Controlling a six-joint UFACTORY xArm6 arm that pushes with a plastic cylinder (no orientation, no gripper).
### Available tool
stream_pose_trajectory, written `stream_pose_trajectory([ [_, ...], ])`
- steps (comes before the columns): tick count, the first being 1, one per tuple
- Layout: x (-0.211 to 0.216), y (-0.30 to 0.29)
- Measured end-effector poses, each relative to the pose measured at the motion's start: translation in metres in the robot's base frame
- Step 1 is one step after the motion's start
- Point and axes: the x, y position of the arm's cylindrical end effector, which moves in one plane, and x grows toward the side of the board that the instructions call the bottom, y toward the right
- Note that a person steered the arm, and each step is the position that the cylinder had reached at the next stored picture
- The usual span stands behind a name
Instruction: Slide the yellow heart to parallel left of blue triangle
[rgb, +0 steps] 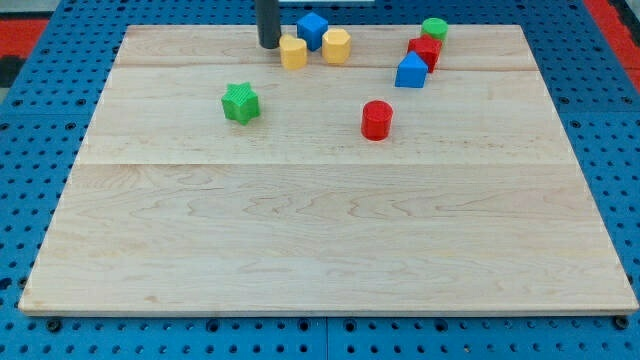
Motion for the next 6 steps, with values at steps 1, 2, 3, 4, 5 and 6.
stream_pose_trajectory([
  [1, 0.038, 0.007],
  [2, 0.066, 0.017],
  [3, 0.067, 0.005],
  [4, 0.017, -0.035],
  [5, 0.009, -0.005],
  [6, 0.034, 0.048],
])
